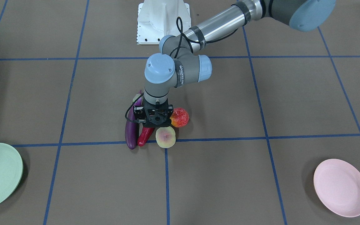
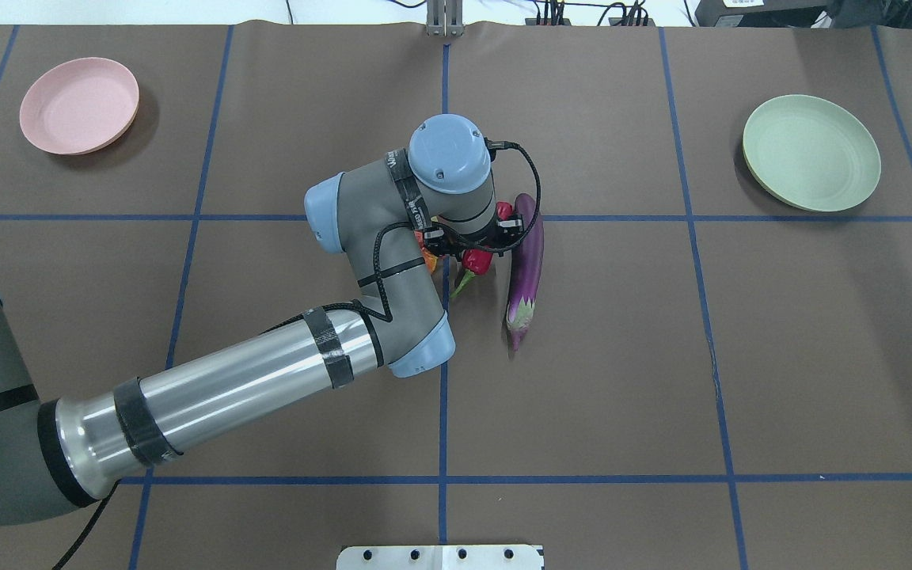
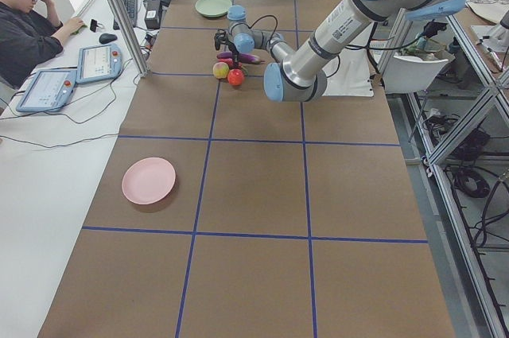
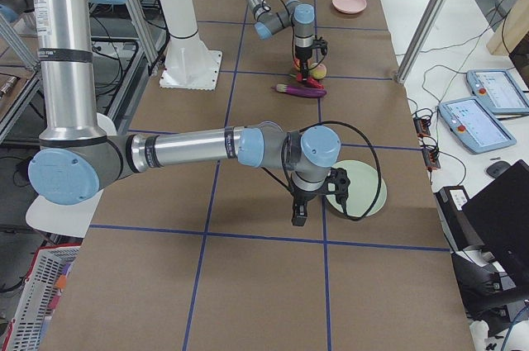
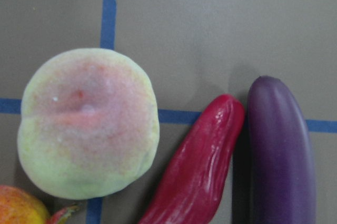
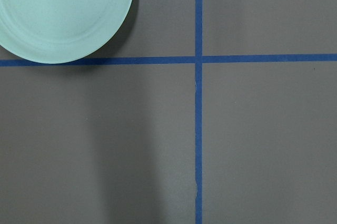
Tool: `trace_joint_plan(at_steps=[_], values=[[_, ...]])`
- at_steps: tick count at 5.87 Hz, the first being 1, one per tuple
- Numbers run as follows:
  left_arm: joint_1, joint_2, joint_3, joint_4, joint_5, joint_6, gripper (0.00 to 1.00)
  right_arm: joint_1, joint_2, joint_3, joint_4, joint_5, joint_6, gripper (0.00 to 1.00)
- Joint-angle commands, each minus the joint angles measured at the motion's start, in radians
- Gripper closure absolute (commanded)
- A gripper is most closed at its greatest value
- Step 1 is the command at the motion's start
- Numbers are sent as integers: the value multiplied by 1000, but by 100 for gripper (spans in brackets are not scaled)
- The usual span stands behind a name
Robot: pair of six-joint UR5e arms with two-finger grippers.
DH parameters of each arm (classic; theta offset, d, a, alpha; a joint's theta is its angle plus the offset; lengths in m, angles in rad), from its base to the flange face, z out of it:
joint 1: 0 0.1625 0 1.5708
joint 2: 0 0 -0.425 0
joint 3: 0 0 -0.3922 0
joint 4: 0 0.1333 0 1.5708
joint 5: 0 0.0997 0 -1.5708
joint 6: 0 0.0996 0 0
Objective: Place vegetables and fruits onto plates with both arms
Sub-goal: 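Close the left gripper on the red chili pepper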
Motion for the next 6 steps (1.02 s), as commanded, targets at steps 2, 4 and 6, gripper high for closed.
trace_joint_plan(at_steps=[2,4,6], values=[[2,-3,6,1,11,-11,60,0,-2,0,0,1,0,0],[-2,-6,-7,-1,10,-14,100,0,0,0,0,-1,0,0],[-21,-6,-75,18,4,-12,100,0,15,3,61,2,0,0]])
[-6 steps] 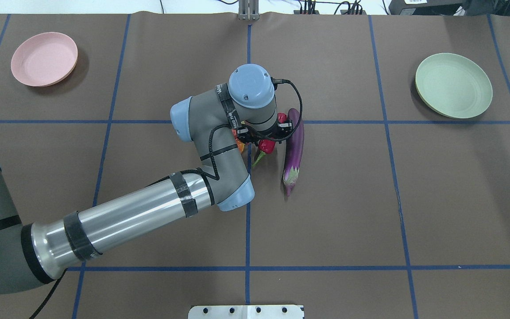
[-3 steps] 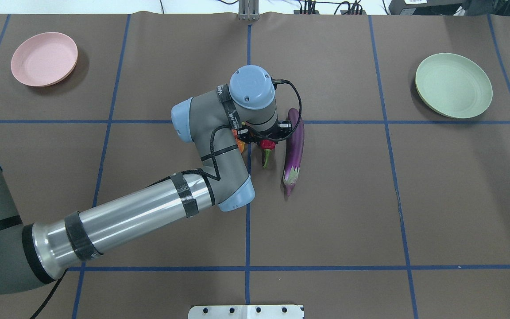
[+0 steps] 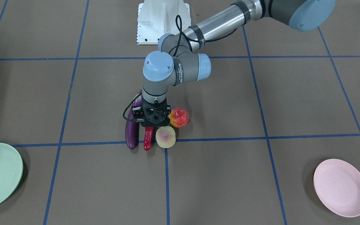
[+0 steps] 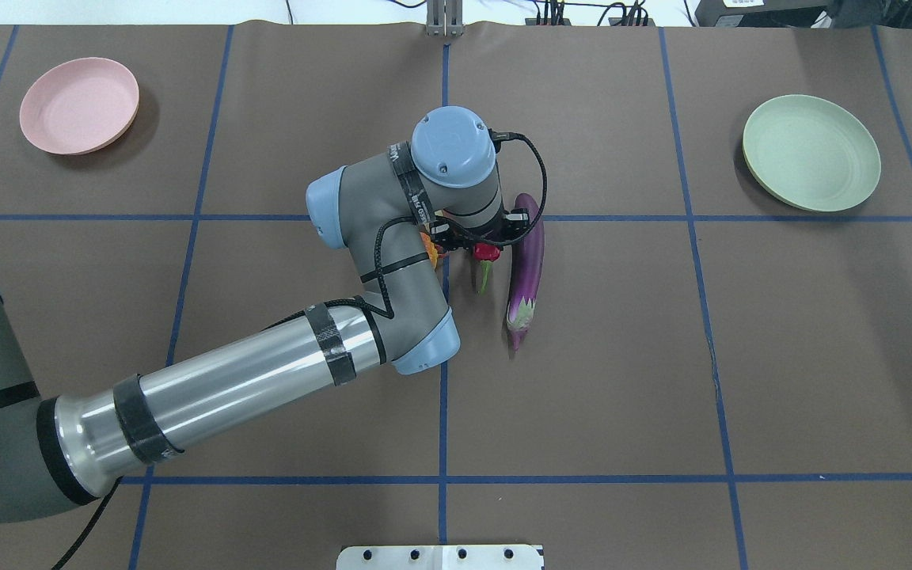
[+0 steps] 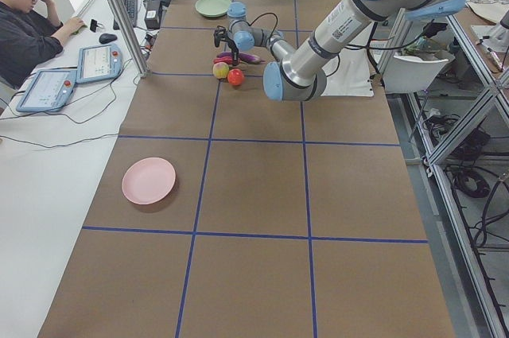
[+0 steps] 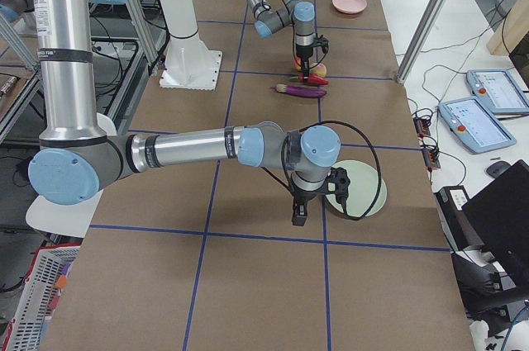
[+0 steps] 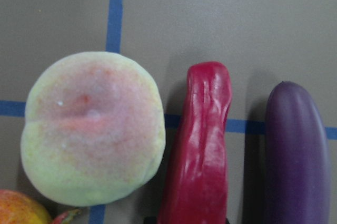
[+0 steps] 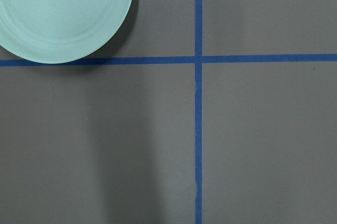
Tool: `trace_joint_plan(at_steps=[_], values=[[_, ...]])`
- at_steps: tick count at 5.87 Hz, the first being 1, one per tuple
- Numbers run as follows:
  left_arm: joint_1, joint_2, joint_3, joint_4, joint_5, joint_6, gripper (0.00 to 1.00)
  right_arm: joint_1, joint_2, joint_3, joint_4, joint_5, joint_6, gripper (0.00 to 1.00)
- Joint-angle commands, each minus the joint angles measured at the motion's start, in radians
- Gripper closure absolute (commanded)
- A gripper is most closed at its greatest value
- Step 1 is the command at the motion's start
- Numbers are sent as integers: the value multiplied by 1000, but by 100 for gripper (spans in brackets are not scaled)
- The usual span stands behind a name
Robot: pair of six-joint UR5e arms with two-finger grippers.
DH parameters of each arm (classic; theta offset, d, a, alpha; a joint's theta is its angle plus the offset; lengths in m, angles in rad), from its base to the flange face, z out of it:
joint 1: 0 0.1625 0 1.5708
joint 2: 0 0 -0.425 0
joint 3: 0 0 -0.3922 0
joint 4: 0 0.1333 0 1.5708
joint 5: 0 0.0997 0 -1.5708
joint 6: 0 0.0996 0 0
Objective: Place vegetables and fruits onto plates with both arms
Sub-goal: 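Close the left gripper on the red chili pepper, then lift chili toward pink plate with left gripper while right arm reaches in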
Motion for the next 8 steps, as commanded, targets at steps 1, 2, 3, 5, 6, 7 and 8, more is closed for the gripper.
trace_joint_plan(at_steps=[1,2,3,5,6,7,8], values=[[-45,0,-70,36,-26,0,100,5,1,4,53,16,8,0],[-100,0,-90,68,-106,0,100,0,5,-14,71,28,8,0],[-152,0,-102,84,-151,3,100,-2,-7,-19,140,33,10,0],[-284,18,-157,157,-286,34,100,-46,-13,-27,199,36,43,0],[-340,46,-209,223,-352,101,100,-79,-4,-21,203,34,112,0],[-388,66,-286,344,-386,203,100,-104,36,-16,202,36,148,0],[-408,163,-419,451,-385,326,100,-135,89,-8,202,45,210,0]])
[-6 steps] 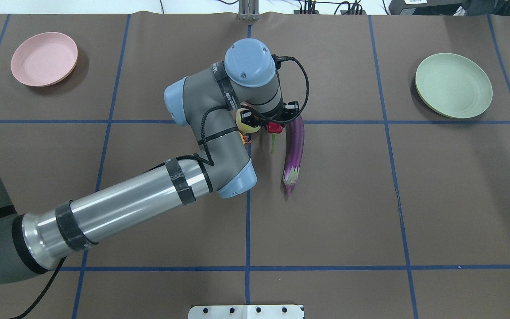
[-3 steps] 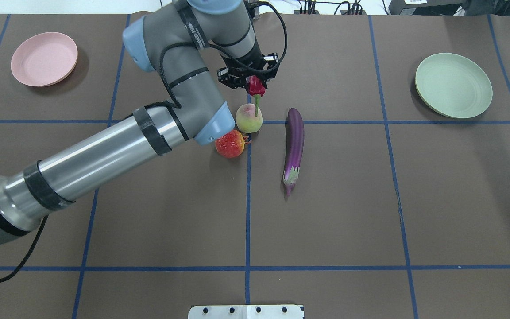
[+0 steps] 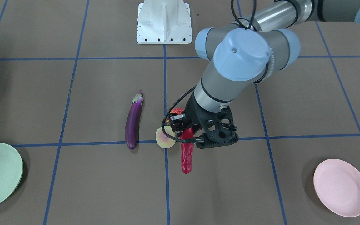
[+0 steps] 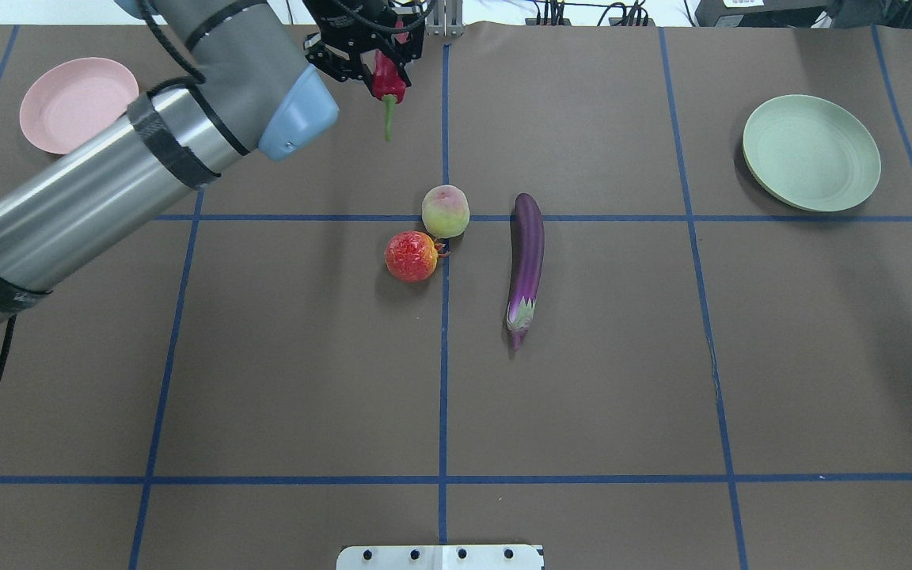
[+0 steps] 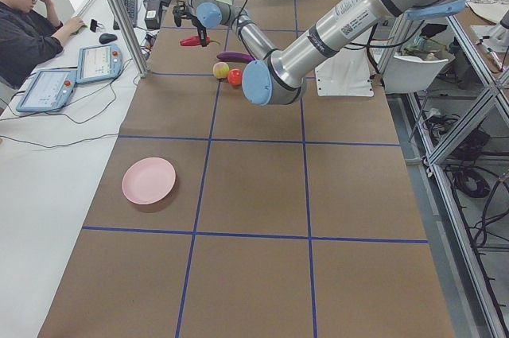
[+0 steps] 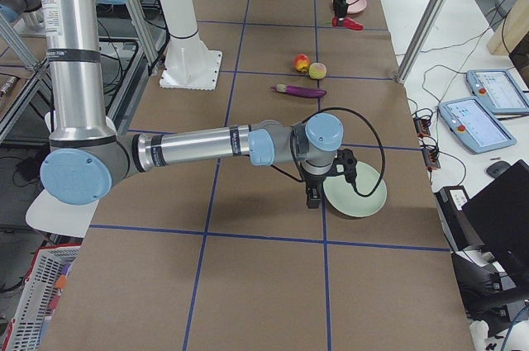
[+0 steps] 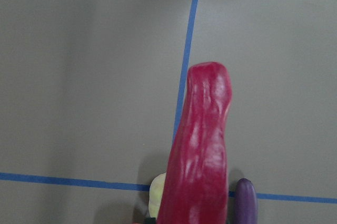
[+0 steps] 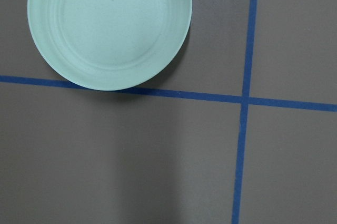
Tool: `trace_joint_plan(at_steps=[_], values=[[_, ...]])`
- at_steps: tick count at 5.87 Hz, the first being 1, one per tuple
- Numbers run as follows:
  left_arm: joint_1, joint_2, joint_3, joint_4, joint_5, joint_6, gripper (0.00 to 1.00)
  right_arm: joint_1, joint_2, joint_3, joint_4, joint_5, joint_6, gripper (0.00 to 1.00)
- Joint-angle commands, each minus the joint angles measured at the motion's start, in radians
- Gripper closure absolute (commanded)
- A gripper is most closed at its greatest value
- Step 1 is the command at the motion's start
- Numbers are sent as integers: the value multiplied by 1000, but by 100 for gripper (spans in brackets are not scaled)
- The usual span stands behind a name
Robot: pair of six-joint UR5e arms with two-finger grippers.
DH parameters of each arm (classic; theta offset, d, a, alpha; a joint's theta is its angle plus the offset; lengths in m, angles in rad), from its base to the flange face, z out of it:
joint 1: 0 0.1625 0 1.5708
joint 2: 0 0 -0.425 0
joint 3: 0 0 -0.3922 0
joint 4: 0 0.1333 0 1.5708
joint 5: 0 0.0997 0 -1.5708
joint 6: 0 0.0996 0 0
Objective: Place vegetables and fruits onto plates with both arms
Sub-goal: 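Lift chili toward pink plate with left gripper while right arm reaches in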
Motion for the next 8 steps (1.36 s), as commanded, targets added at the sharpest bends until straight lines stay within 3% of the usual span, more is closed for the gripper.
trace_joint_plan(at_steps=[1,3,5,7,8], values=[[-71,188,-178,115,-14,201,100,-81,115,23,0,23,202,0],[-127,282,-176,112,-10,337,100,-215,266,79,-4,20,485,0],[-186,325,-121,107,-9,472,100,-346,427,71,-15,-2,749,0],[-226,327,-47,104,-6,564,100,-469,531,74,-29,-112,906,0],[-246,327,-15,103,-4,592,100,-547,625,70,-126,-190,932,0]])
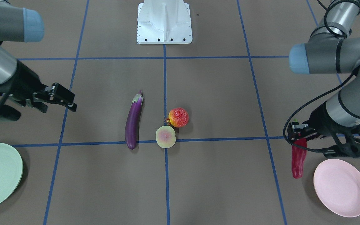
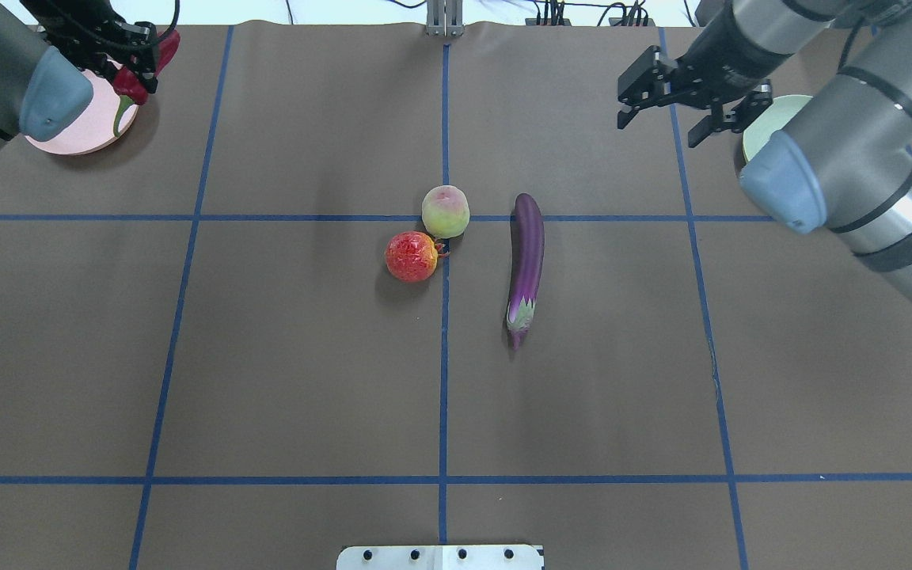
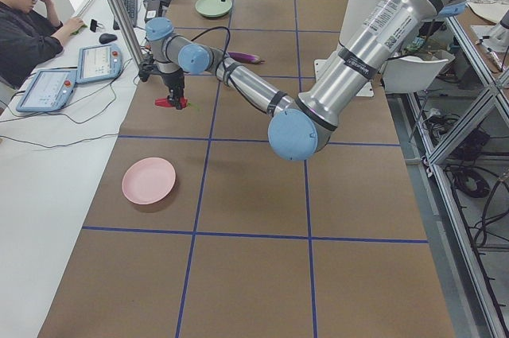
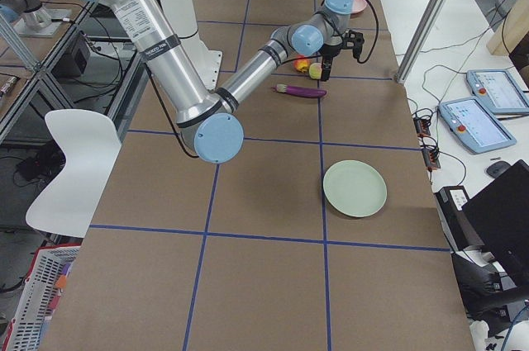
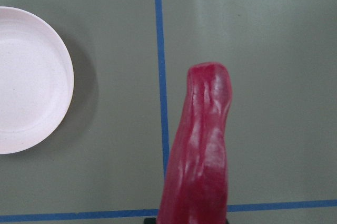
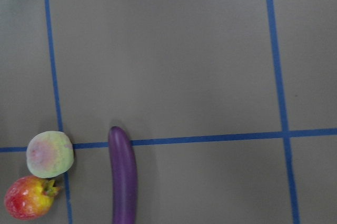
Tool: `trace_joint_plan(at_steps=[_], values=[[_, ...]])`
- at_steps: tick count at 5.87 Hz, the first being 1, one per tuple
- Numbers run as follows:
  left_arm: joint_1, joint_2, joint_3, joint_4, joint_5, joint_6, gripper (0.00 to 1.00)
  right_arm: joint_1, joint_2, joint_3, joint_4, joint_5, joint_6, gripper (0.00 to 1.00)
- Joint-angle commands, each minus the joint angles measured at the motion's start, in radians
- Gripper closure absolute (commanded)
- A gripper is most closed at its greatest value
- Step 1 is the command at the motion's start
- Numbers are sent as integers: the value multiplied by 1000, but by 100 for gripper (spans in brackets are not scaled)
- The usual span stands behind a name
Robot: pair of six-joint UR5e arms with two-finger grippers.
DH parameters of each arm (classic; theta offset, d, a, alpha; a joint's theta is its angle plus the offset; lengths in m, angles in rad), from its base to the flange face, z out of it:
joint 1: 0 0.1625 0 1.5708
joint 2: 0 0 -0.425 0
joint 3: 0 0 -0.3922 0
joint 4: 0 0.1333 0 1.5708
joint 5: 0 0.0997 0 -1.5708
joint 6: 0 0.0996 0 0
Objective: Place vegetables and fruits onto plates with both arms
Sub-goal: 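Lift chili toward pink plate with left gripper while right arm reaches in, then lower chili onto pink plate while right gripper grasps the pomegranate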
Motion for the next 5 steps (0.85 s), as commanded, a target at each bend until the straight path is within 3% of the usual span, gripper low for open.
trace_joint_plan(at_steps=[1,3,4,5], values=[[-38,0,66,-1,4,68,100,-145,150,-17,-126,-134,77,0],[-72,0,138,-50,6,119,100,-270,328,-204,-121,-261,233,0],[-79,2,166,-75,7,119,100,-326,368,-275,-116,-313,244,0],[-87,2,184,-96,9,120,100,-343,379,-344,-22,-336,249,0]])
